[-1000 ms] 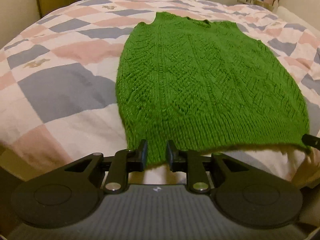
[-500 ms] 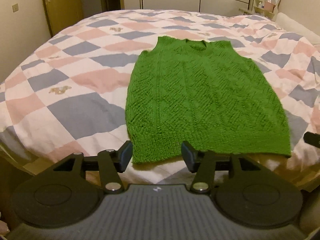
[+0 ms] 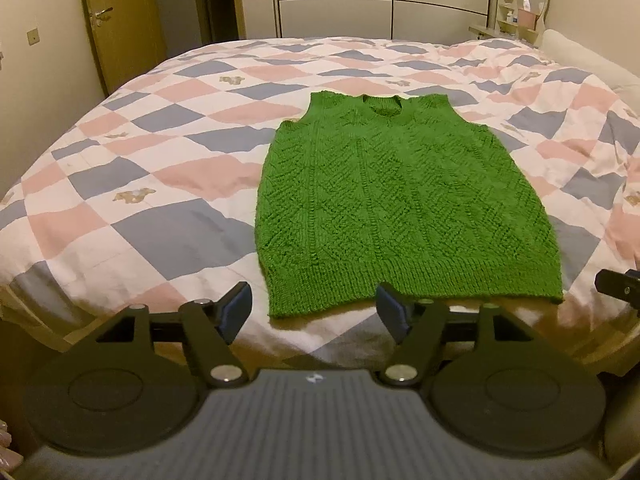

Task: Fold clothes
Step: 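Open both grippers and release the flattened vest hem, then grasp the vest hem with both grippers and lift it toward the neckline, then carry the hem over the vest with both grippers and lower it near the neckline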

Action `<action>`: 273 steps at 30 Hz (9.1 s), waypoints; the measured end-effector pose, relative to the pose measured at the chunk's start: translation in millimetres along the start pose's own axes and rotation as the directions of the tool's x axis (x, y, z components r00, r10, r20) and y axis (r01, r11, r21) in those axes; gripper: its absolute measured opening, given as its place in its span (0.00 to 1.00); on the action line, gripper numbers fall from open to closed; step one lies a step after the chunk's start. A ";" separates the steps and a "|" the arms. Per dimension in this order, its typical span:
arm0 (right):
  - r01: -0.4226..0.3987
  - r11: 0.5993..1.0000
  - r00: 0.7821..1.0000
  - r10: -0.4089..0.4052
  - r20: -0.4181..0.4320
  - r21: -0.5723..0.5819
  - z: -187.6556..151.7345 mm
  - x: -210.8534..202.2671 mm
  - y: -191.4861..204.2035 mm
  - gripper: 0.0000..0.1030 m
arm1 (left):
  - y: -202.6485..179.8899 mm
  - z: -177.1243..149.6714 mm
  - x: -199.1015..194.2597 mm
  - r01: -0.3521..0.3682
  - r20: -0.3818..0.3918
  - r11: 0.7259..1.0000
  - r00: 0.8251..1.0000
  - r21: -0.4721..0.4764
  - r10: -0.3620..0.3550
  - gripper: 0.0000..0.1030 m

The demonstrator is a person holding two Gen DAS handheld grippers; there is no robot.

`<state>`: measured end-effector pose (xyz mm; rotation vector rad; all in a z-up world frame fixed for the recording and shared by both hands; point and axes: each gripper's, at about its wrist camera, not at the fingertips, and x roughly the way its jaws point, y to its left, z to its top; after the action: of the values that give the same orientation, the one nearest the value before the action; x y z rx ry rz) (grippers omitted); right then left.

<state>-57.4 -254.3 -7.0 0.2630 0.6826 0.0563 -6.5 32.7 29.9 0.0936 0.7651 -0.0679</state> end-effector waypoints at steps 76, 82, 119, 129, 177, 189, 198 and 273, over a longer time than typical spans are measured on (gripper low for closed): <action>-0.185 0.982 0.978 0.179 -0.108 -0.047 55.4 75.1 32.3 0.98 | 25.3 38.2 78.5 -0.024 -0.017 0.997 1.000 -0.071 0.022 0.88; -0.203 0.979 0.975 0.198 -0.102 -0.038 60.3 79.2 33.3 0.98 | 21.5 41.3 83.0 -0.024 -0.021 0.998 1.000 -0.059 0.023 0.89; -0.027 0.991 0.997 0.018 -0.069 -0.133 72.2 117.0 27.7 0.98 | 12.9 71.6 97.4 0.040 0.056 0.999 0.998 -0.019 -0.039 0.90; 0.038 0.983 0.997 -0.048 -0.052 -0.179 74.3 136.0 30.8 0.98 | 16.0 71.6 110.8 0.058 0.054 0.998 0.997 -0.025 -0.057 0.90; -0.221 0.971 0.971 0.212 -0.109 -0.085 214.0 313.3 -96.6 0.88 | 57.5 236.2 357.6 0.245 -0.076 0.955 0.969 0.166 -0.235 0.82; -0.307 0.947 0.944 0.292 -0.152 -0.089 277.5 432.1 -127.0 0.79 | 58.5 300.0 479.2 0.346 -0.123 0.937 0.933 0.052 -0.338 0.81; -0.302 0.953 0.938 0.291 -0.187 -0.033 301.4 494.4 -128.5 0.75 | 42.9 317.7 523.2 0.398 -0.133 0.917 0.910 0.014 -0.393 0.79; -0.127 0.988 0.992 0.126 0.024 0.084 26.6 99.3 -62.9 0.29 | 63.6 16.1 101.6 0.243 0.089 0.963 0.968 -0.113 -0.234 0.12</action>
<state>34.2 -307.3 -64.6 0.3883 0.6496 0.1459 83.8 91.4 -25.3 -0.1194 0.7015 -0.2520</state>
